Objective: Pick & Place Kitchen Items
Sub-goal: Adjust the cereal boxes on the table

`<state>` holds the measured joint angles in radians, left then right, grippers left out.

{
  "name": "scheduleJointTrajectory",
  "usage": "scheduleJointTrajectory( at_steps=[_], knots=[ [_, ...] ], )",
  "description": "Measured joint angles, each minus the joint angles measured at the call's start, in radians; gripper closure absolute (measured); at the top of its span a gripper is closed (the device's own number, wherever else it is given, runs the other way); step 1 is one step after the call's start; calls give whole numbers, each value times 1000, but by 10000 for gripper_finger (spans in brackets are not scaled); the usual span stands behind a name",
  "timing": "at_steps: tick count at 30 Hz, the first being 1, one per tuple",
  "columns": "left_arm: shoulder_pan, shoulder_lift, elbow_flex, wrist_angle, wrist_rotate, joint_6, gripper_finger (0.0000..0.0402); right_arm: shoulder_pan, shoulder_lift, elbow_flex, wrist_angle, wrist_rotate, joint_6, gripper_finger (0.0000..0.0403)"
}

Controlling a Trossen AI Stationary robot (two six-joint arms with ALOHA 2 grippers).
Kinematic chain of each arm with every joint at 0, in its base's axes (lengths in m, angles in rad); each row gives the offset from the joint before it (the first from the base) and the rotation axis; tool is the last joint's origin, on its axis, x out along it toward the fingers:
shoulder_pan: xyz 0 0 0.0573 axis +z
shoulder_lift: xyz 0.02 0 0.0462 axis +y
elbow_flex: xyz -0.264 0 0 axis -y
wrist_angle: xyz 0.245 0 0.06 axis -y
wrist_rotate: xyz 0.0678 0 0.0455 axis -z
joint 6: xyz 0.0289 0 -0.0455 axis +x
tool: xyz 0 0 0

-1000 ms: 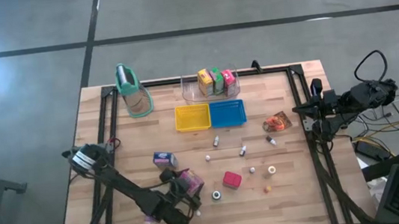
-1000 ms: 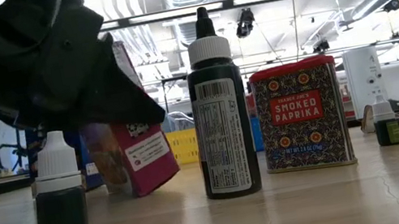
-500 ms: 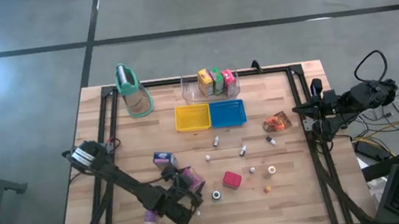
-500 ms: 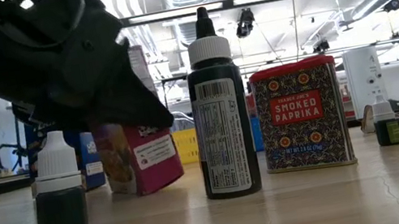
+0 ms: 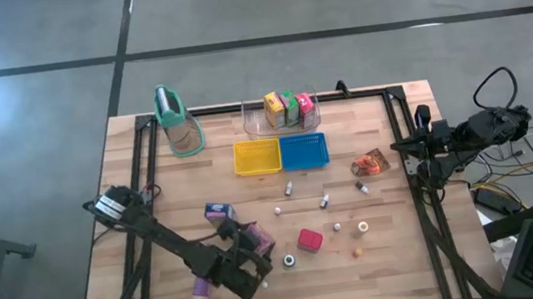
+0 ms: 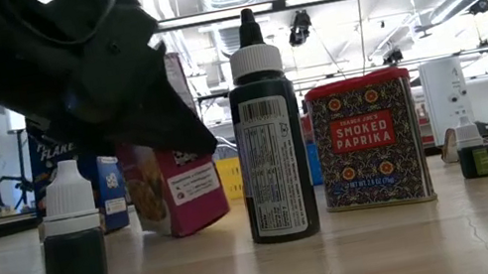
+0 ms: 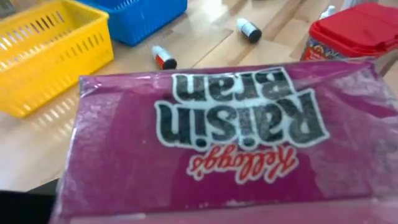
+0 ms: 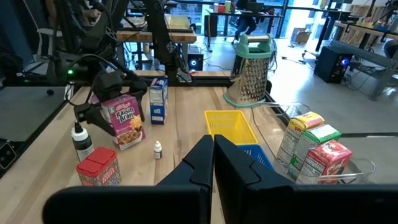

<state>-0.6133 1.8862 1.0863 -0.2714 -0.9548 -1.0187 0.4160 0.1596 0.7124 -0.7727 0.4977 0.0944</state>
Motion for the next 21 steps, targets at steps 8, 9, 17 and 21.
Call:
scheduleJointTrajectory(
  at_steps=[8,9,17,21],
  knots=[
    [21,-15,0,1,63,-13,2,0,0,0,0,0,0,394],
    [23,-21,0,1,73,-13,2,0,0,0,0,0,0,394],
    [61,-59,0,-18,170,-18,2,0,0,0,0,0,0,394],
    [90,-60,0,-22,236,-16,2,0,0,0,0,0,0,394]
  ],
)
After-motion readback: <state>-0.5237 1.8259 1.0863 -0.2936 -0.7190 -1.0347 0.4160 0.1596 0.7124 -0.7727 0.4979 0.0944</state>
